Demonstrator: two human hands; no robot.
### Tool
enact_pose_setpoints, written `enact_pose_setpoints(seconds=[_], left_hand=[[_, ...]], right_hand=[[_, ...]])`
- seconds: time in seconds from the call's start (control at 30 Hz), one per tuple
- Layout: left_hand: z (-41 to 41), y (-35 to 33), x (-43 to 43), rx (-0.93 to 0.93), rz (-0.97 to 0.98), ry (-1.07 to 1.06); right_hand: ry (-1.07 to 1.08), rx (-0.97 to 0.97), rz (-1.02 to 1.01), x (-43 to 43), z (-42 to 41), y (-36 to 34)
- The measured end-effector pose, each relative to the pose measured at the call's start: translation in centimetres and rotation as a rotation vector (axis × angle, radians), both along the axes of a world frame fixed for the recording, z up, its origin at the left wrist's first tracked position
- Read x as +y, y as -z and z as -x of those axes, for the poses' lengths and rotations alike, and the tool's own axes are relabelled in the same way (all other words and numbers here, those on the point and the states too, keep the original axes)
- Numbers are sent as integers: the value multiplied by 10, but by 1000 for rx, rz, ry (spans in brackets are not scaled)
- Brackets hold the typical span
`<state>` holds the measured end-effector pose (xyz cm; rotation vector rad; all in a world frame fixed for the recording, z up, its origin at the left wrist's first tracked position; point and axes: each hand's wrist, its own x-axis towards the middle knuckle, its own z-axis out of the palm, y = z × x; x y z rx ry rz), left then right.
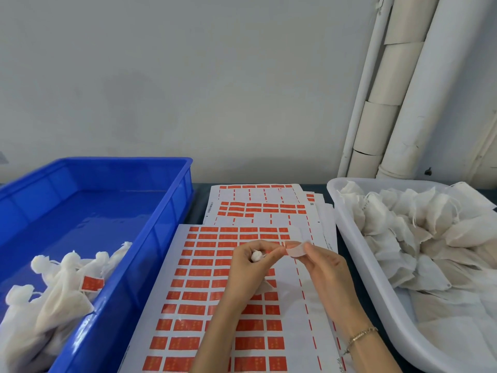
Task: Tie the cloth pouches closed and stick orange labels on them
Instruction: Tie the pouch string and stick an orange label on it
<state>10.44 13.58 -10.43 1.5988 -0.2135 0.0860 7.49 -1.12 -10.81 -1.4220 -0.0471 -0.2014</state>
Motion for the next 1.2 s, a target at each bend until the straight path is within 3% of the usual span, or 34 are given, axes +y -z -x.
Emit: enact_pose_setpoints(seconds=[0.47, 0.8, 1.03, 1.2], left_hand=[[-3, 4, -1, -60, -68, 0], [-3, 5, 2, -75, -102, -50], [-2, 3, 10, -61, -96, -122], [3, 0, 12, -119, -191, 117]], right_hand=[[-82, 41, -47, 0, -4, 0], [-55, 42, -245, -5, -7, -2], [22, 79, -239, -9, -9, -1], [153, 74, -125, -14, -9, 6]])
